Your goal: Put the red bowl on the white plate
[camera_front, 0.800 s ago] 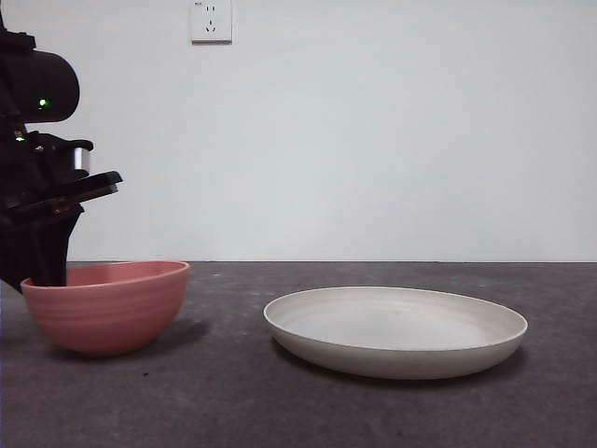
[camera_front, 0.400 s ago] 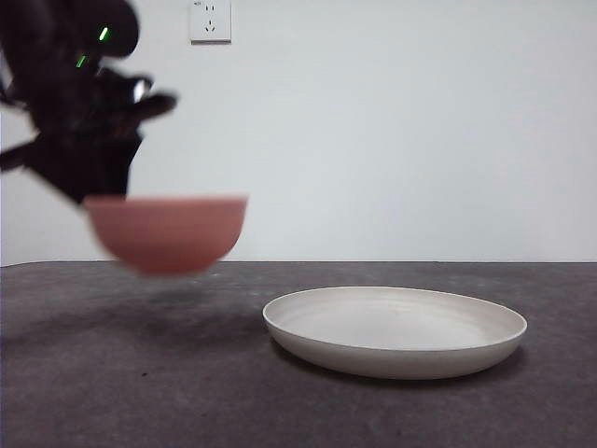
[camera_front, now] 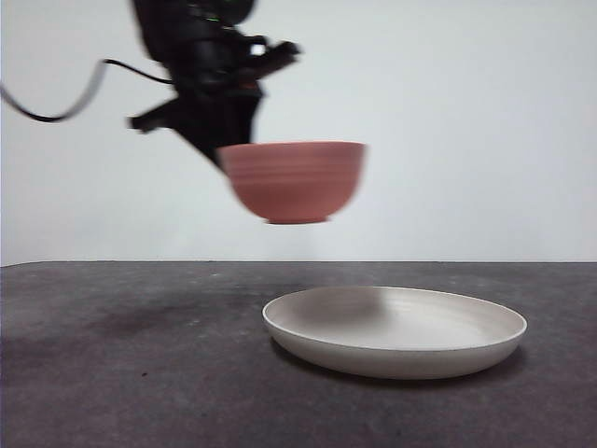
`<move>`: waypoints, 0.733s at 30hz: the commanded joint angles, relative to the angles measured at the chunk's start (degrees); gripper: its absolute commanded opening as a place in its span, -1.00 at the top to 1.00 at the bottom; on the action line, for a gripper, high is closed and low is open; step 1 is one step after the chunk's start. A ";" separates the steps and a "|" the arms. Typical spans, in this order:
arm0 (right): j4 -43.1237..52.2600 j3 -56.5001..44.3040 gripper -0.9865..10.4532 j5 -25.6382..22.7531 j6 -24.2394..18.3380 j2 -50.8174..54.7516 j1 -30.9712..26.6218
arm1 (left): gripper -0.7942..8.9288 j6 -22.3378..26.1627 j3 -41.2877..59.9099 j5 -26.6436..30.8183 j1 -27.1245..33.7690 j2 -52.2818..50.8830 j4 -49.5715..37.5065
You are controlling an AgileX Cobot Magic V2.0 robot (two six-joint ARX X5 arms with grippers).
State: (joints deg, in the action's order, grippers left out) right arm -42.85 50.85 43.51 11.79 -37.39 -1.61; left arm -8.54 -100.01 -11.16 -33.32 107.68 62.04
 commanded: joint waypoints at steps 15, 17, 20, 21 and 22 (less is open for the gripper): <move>0.37 0.96 -0.13 0.22 -0.59 -0.33 0.02 | 0.81 -0.79 -11.50 3.48 -9.27 17.20 -4.76; 0.37 0.96 -0.13 0.22 -0.59 -0.33 0.02 | 0.81 -0.79 -11.50 3.63 -9.29 18.75 -4.63; 0.37 0.96 -0.13 0.22 -0.48 -0.33 0.02 | 0.81 -0.77 -11.50 3.89 -9.29 20.48 -4.13; 0.37 0.96 -0.13 0.22 -0.44 -0.33 0.02 | 0.81 -0.74 -11.50 3.89 -9.29 20.50 -4.22; 0.35 0.96 -0.13 0.22 -0.42 -0.31 0.02 | 0.81 -0.77 -11.50 4.15 -9.29 20.50 -4.42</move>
State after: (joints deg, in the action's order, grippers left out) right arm -42.87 50.85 43.51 11.81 -37.39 -1.61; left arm -8.95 -109.97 -7.33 -42.19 127.07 57.93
